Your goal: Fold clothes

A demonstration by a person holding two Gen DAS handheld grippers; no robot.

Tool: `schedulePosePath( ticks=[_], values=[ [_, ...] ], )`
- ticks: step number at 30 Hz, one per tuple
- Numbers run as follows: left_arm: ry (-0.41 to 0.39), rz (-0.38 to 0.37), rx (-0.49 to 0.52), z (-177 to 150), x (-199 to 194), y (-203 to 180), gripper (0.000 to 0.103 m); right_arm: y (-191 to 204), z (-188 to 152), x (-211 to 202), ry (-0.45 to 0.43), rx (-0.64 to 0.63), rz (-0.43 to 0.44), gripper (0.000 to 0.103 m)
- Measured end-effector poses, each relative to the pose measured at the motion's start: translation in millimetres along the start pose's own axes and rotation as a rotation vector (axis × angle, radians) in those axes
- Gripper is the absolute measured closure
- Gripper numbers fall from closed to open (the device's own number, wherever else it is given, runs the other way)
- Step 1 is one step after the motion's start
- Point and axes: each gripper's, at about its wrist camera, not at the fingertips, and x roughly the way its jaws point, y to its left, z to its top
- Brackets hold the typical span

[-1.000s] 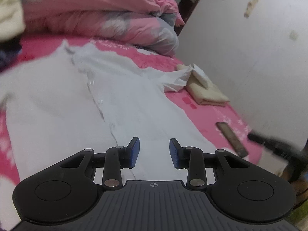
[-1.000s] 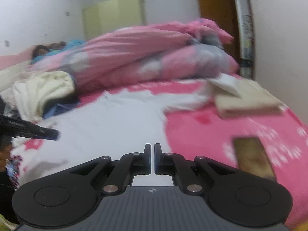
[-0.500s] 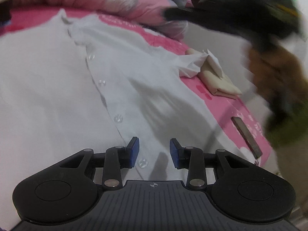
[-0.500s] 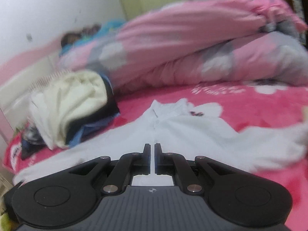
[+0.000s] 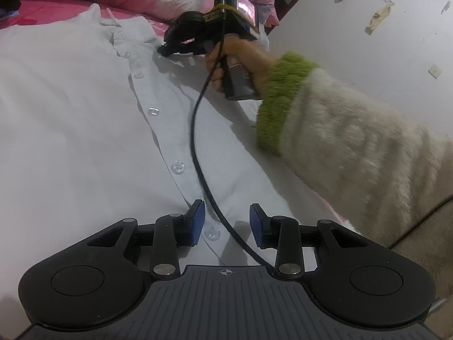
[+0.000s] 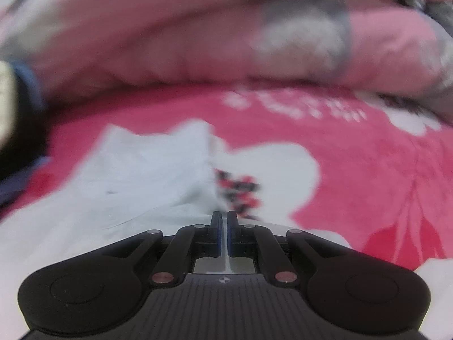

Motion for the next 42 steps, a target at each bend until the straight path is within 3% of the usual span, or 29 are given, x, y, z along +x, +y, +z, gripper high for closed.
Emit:
schedulePosePath(
  ticks=[3,6,7,9,11,14,17,22,25,28,31,37,42],
  values=[
    [-0.004,-0.012,-0.006,-1.4,-2.8,0.4,0.069,-15.6,8.7,-1.4,-0.014,0.072,-0.002,0.100],
    [-0.005,-0.022,-0.012,-2.1,-3.6,0.6,0.069,-24.8,18.9,-21.4,-0.061,0.117,0.056,0.099],
    [-0.006,-0.024,-0.011,-2.2,-3.5,0.6,0.069,-25.6,23.2,-24.3,-0.062,0.119,0.080,0.096],
    [-0.009,-0.023,-0.009,-3.3,-4.0,-0.4,0.069,-23.5,32.2,-21.7,-0.039,0.097,0.133,0.081],
    [-0.013,-0.021,-0.005,-5.1,-5.1,-2.0,0.069,-17.7,37.4,-14.4,-0.013,0.062,0.164,0.079],
    [-0.016,-0.021,-0.004,-4.5,-5.3,-2.6,0.069,-21.5,36.0,7.3,0.037,0.077,0.084,0.079],
    [-0.015,-0.029,-0.022,-2.2,-5.3,-0.2,0.068,-50.3,29.4,-2.2,0.024,0.182,0.029,0.079],
    [-0.010,-0.029,-0.045,1.4,-2.6,0.9,0.068,-127.3,-1.2,-130.1,-0.182,0.354,0.076,0.078],
    [-0.003,-0.023,-0.055,3.3,-1.8,0.5,0.068,-168.6,-36.6,-219.6,-0.288,0.427,0.016,0.061],
    [0.004,-0.012,-0.071,6.4,-3.1,1.4,0.068,-214.5,-70.8,-280.9,-0.343,0.529,-0.043,0.056],
    [0.017,0.006,-0.087,10.2,-2.0,1.0,0.068,-260.8,-103.2,-311.0,-0.339,0.680,-0.058,0.051],
    [0.030,0.067,-0.095,14.5,0.0,-7.1,0.068,-333.4,-145.0,-295.1,-0.333,0.993,0.050,0.039],
    [0.031,0.115,-0.056,12.8,1.7,-15.4,0.068,-362.2,-149.3,-250.6,-0.274,1.077,0.058,0.038]
  ],
)
